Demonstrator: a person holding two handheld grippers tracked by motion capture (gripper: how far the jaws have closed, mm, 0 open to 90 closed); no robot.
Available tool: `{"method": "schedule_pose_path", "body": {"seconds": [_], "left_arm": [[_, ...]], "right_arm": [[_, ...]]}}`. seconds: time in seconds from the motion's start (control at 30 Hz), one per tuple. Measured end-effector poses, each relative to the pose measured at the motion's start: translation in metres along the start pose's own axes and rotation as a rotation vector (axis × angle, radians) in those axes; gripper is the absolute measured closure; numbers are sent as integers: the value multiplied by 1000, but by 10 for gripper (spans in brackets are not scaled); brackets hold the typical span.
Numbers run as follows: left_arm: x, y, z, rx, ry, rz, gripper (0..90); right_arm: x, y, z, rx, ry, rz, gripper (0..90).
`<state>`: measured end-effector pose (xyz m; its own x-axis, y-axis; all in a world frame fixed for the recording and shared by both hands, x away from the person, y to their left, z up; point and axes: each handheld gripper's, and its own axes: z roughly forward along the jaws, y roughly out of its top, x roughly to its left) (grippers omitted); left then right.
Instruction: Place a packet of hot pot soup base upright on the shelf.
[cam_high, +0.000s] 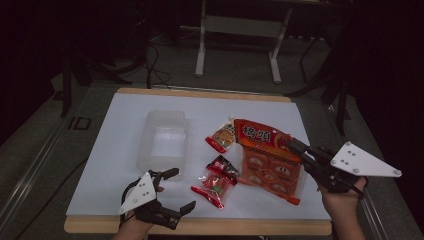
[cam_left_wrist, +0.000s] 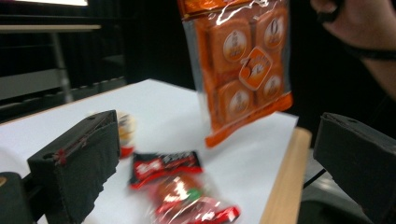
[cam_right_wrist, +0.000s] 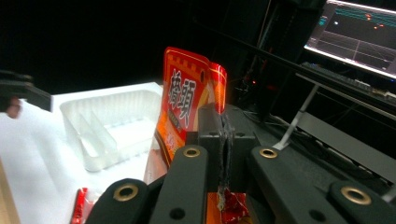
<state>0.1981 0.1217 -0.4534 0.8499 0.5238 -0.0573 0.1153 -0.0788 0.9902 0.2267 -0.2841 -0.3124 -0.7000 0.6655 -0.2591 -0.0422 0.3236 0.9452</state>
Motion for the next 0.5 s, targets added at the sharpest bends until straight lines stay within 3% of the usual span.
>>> {"method": "schedule_pose_path", "body": {"seconds": [0.17, 0.3, 0.4, 0.5], "left_arm": [[5, 7, 15, -28, -61, -39, 12], [7, 14, 28, -17, -49, -18, 12], [9, 20, 40, -1, -77, -16, 12], [14, 25, 51, -24, -101, -21, 12]], "right_arm": [[8, 8, -1, -20, 26, -8, 883], [14, 13, 0, -31, 40, -22, 882], [18, 17, 1, -37, 54, -31, 882], [21, 20, 3, -43, 64, -39, 882]]}}
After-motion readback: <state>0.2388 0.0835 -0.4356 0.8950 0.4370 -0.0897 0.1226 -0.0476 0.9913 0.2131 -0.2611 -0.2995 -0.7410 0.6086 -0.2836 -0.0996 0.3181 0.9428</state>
